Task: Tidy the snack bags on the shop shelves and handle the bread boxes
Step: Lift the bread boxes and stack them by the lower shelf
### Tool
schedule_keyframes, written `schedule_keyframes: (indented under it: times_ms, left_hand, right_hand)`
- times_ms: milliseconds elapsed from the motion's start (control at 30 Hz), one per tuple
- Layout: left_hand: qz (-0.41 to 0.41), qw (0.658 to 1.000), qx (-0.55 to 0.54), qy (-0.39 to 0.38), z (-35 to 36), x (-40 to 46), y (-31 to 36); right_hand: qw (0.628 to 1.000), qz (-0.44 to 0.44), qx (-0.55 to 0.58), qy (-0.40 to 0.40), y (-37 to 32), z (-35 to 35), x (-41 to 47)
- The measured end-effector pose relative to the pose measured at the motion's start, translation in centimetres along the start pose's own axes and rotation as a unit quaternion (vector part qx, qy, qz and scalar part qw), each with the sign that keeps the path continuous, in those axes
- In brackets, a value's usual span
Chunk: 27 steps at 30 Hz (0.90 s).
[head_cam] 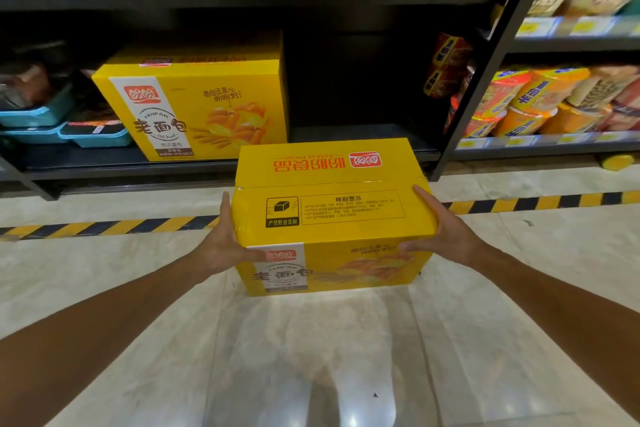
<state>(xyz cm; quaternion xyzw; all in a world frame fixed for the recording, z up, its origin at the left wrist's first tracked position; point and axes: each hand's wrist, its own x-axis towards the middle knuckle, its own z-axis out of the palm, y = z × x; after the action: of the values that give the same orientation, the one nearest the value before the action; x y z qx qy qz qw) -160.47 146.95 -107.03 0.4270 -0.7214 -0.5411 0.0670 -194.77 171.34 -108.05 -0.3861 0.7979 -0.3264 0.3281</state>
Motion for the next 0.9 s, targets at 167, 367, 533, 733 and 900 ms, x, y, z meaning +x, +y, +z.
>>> schedule_keyframes:
  times_ms: [167, 367, 533, 733, 900]
  left_hand:
    - [0.024, 1.0, -0.014, 0.002, 0.2, -0.3, 0.5]
    - [0.034, 0.998, -0.048, 0.008, 0.0, 0.4, 0.5]
    - [0.034, 0.997, -0.062, -0.024, -0.4, 1.4, 1.9]
    - [0.09, 0.993, -0.046, -0.059, -0.2, 3.4, 5.8]
    - [0.137, 0.986, -0.077, -0.047, 0.5, 5.2, 9.8]
  right_hand:
    - [1.0, 0.007, 0.029, 0.003, 0.1, 0.0, 0.0]
    - [0.998, 0.003, 0.053, 0.026, 0.1, -0.3, 0.5]
    - [0.997, -0.004, 0.065, 0.036, 0.6, -2.0, 0.3]
    - [0.995, -0.006, 0.063, 0.08, 0.5, -6.5, -0.6]
    - [0.988, -0.032, 0.043, 0.143, -1.6, -10.4, -0.2]
